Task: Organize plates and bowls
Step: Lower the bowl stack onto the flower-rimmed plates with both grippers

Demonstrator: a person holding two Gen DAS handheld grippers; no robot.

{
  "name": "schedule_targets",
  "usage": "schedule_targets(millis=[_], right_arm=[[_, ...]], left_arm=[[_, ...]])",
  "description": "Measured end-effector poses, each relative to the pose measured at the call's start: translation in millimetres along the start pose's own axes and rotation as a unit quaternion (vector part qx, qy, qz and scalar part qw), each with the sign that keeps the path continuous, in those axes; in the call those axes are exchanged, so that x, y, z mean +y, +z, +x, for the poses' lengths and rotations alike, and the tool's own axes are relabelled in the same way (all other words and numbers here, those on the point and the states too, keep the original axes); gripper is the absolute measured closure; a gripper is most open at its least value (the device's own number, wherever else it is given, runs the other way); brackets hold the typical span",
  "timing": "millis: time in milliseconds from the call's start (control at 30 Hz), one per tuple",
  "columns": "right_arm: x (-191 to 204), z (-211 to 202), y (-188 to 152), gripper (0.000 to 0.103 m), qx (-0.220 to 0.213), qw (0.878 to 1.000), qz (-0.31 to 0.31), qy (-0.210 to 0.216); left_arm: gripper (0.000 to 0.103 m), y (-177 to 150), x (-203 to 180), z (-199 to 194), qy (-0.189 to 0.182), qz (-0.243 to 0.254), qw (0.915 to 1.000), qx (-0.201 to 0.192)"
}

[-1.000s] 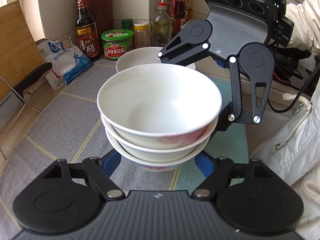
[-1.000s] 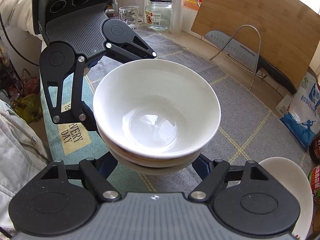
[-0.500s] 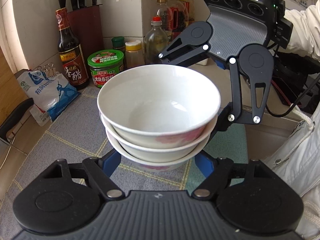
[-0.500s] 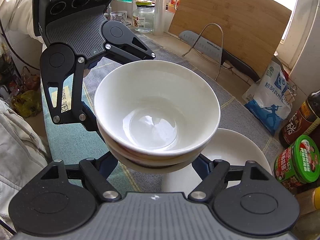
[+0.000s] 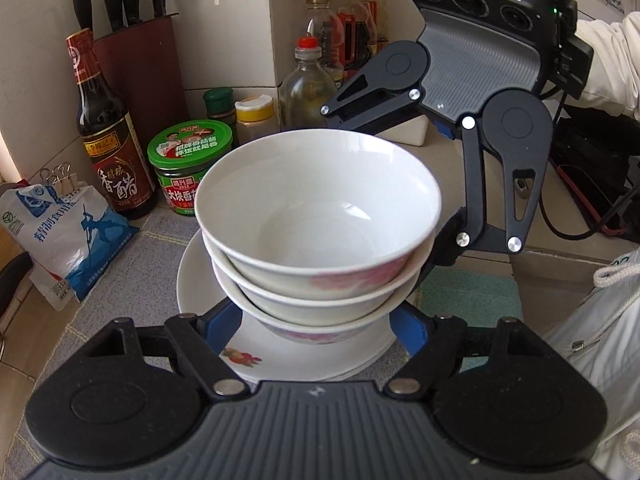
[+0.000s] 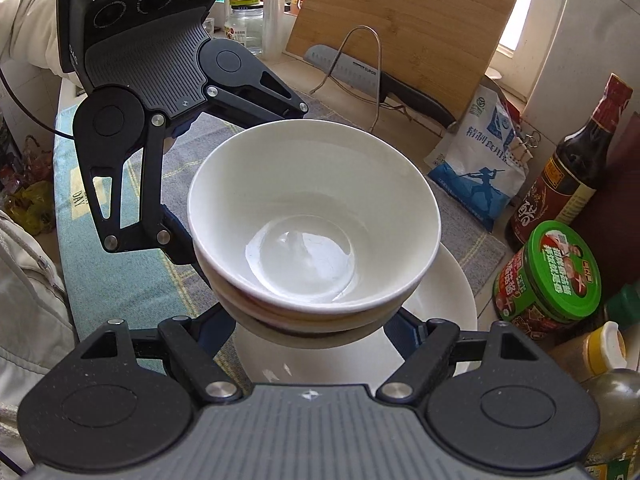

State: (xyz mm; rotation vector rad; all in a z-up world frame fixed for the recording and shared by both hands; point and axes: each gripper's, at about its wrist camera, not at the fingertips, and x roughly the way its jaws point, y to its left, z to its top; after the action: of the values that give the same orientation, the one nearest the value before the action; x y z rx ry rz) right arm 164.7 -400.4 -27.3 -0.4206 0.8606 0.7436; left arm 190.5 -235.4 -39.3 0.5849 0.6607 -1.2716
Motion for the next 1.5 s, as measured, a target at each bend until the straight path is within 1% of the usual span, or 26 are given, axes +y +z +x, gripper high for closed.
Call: schedule_targets(millis=[267, 533, 833, 1300, 1333, 1367, 1400, 1433, 1500], right_arm=[[-24, 9, -13, 0.019, 0.009, 1.000, 0.018, -0.007], [-32, 15, -17, 0.019, 0.014, 1.000, 0.026, -0.006], [-31, 19, -16, 0.019, 0.011, 0.999, 0.034, -0.007], [-22, 20, -13, 0.019, 0.016, 0.999, 0.042, -0.024], [-23, 20, -13, 0.018, 0.014, 0.999, 0.045, -0.023], [-23, 19, -13, 0.015, 0.008, 0.999, 0.050, -0.020], [-24, 17, -13, 0.006, -0.001, 0.998, 0.056, -0.018], [-24, 14, -14, 0.000, -0.011, 0.998, 0.062, -0.018], [-25, 12, -14, 0.000, -0.013, 0.997, 0.070, -0.021]], left_arm=[[0.023, 9, 11, 26, -0.007, 0.000, 1.0000, 0.005], [0.023, 10, 19, 40, -0.009, -0.006, 0.9999, 0.013], [0.023, 10, 21, 40, -0.010, -0.007, 0.9998, 0.016], [0.022, 6, 17, 36, 0.007, 0.005, 0.9999, 0.010], [0.022, 5, 16, 35, 0.012, 0.006, 0.9999, 0.009], [0.018, 4, 15, 34, 0.015, 0.006, 0.9999, 0.007], [0.013, 4, 15, 33, 0.017, 0.005, 0.9998, 0.004], [0.010, 3, 15, 31, 0.019, 0.003, 0.9998, 0.001], [0.008, 1, 13, 27, 0.024, 0.004, 0.9997, -0.004]])
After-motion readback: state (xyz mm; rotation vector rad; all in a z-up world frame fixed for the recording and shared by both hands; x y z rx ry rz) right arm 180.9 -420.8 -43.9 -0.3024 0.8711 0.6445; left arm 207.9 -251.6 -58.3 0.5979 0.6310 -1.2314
